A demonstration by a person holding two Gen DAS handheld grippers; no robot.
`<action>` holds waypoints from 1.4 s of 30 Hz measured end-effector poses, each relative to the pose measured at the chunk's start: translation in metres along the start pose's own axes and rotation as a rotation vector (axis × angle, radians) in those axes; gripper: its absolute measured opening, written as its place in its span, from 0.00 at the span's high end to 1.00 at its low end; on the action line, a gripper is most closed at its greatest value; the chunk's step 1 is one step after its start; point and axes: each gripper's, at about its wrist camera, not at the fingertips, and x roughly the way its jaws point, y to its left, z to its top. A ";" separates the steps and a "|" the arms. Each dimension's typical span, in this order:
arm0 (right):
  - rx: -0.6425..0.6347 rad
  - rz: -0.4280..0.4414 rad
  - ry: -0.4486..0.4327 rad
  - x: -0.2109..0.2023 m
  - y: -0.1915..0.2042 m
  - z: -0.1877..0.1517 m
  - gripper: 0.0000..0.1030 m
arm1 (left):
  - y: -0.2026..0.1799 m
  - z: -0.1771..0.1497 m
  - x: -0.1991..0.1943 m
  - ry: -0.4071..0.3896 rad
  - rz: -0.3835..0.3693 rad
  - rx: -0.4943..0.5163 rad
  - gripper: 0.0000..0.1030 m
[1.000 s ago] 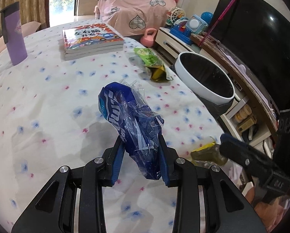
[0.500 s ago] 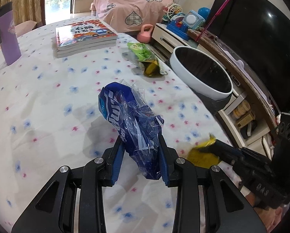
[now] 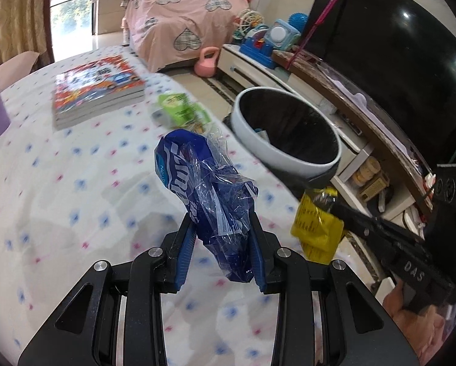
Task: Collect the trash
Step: 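Carry the blue bag and yellow wrapper over the bin with both tools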
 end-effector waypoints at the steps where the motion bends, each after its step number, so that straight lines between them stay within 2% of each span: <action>1: 0.001 -0.008 -0.012 -0.003 -0.003 0.005 0.98 | -0.004 0.003 0.001 -0.001 -0.006 0.007 0.69; 11: 0.030 -0.081 -0.103 -0.020 -0.043 0.054 0.98 | -0.049 0.037 0.021 -0.006 -0.060 0.098 0.69; 21: 0.049 -0.127 -0.140 -0.016 -0.071 0.086 0.98 | -0.073 0.065 0.046 -0.001 -0.062 0.145 0.69; 42: 0.071 -0.174 -0.113 0.000 -0.096 0.107 0.98 | -0.089 0.093 0.085 0.043 -0.037 0.178 0.69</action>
